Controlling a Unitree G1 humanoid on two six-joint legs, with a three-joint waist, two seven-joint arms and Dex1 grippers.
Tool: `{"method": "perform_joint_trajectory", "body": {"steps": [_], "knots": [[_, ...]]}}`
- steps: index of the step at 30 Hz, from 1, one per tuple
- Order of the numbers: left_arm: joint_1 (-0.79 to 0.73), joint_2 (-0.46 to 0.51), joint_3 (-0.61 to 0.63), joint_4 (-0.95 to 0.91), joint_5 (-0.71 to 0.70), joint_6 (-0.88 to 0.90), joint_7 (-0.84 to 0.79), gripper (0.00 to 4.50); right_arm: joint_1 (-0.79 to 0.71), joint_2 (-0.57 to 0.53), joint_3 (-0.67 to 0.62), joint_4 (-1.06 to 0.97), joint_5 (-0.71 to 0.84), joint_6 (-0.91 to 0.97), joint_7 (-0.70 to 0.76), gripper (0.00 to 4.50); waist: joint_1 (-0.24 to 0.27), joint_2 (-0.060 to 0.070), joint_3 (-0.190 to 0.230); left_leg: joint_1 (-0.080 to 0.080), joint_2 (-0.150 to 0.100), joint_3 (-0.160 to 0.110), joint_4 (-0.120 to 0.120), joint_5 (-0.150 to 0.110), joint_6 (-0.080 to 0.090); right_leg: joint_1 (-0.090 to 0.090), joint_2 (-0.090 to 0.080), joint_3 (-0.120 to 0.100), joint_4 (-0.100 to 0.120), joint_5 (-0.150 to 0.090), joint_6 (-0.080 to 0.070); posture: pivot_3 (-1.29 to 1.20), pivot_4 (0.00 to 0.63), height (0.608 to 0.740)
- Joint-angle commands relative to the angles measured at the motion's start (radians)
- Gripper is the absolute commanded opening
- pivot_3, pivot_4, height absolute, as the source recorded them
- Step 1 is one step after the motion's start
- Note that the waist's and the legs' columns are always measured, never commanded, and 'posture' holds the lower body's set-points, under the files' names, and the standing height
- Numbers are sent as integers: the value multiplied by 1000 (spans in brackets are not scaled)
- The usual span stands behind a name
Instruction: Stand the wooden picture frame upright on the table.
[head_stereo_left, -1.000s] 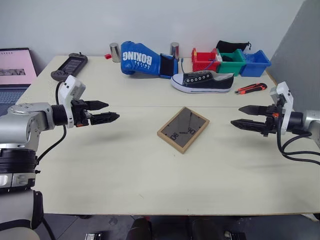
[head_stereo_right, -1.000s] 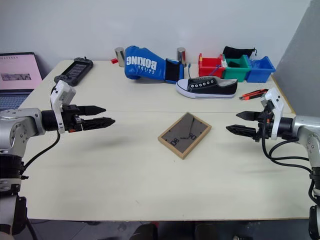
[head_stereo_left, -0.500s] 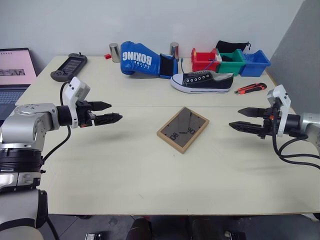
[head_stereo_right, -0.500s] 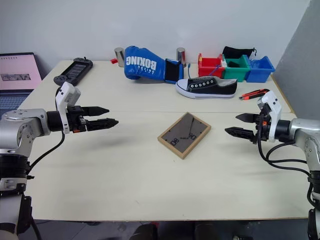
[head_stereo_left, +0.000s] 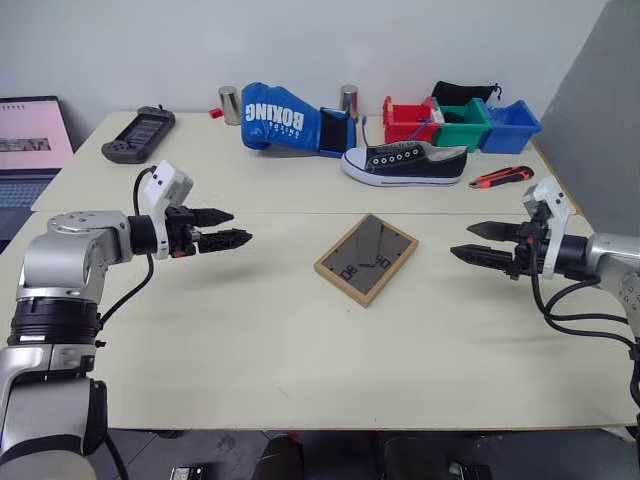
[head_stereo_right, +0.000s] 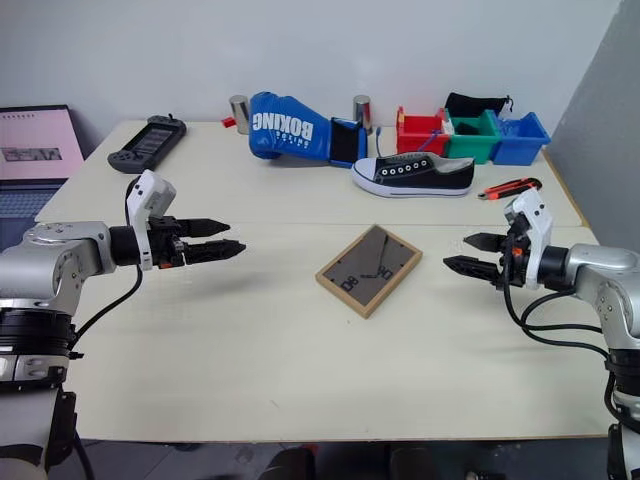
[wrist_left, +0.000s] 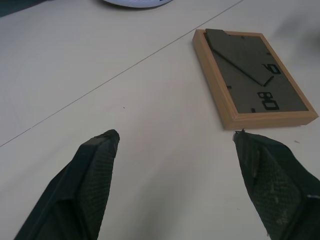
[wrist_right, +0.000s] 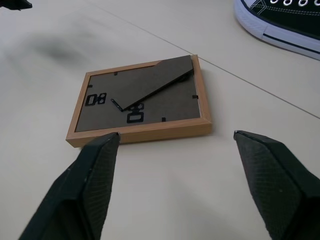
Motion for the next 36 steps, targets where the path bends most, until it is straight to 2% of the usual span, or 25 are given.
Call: {"method": "perform_joint_trajectory", "body": {"steps": [1,2,7,9,11,12,13,14,15,16,26,30,36], "knots": [[-39,-76,-17,24,24,-62,46,3049,27,50,20,-56,-1,7,-59,2885,1,0,0,0,0,0,1,0,0,0,0,0,0,0,0,0,150,740],[-43,-102,-28,41,40,-86,60,2766,29,64,31,-53,-12,5,-74,2593,2,0,0,-1,0,0,3,0,0,1,0,-1,0,0,0,0,150,740],[-79,-230,-85,151,114,-220,106,1916,17,133,86,-6,-103,-41,-183,1630,2,0,0,-1,0,0,5,0,0,1,0,-1,1,0,0,0,150,740],[-103,-278,-101,221,144,-279,125,1388,11,159,93,16,-131,-51,-224,1070,3,0,0,-2,0,0,5,0,0,1,0,-1,1,0,0,0,150,740],[-123,-311,-106,279,163,-327,131,913,9,175,104,30,-162,-69,-254,558,1,0,0,-2,0,0,6,0,0,1,0,-1,1,0,0,0,150,740],[-134,-326,-105,302,168,-340,136,827,7,185,105,34,-172,-72,-271,461,0,0,0,-2,0,0,6,0,0,1,0,-1,1,0,0,0,150,740],[-142,-338,-106,320,173,-352,139,510,5,194,106,38,-180,-72,-286,133,-1,0,0,-2,0,1,6,0,0,0,0,0,1,0,0,0,150,740],[-146,-346,-110,333,179,-365,136,289,3,203,110,41,-188,-73,-299,0,-1,0,0,-2,0,1,6,0,0,0,0,-1,1,0,0,0,150,740],[-150,-357,-115,349,187,-380,137,49,0,214,120,53,-205,-83,-315,0,-2,0,0,-2,0,1,6,0,0,0,0,-1,1,0,0,0,150,740],[-154,-369,-119,367,195,-394,142,17,-8,230,129,74,-228,-92,-341,0,-2,0,0,-2,0,1,5,0,0,0,0,-1,1,0,0,0,150,740],[-161,-447,-164,473,273,-467,145,17,-100,379,204,284,-376,-227,-464,0,-3,0,0,-2,0,1,6,0,0,0,0,-1,2,0,0,0,150,740],[-137,-478,-178,417,267,-436,102,17,-169,431,213,401,-410,-292,-473,0,-5,0,0,-1,-1,1,6,0,0,0,-1,-1,2,0,0,0,150,740],[-81,-449,-184,281,261,-370,76,17,-225,483,215,462,-426,-337,-456,0,-10,0,0,-1,0,1,6,0,0,0,-1,-1,3,0,0,0,150,740]]}}
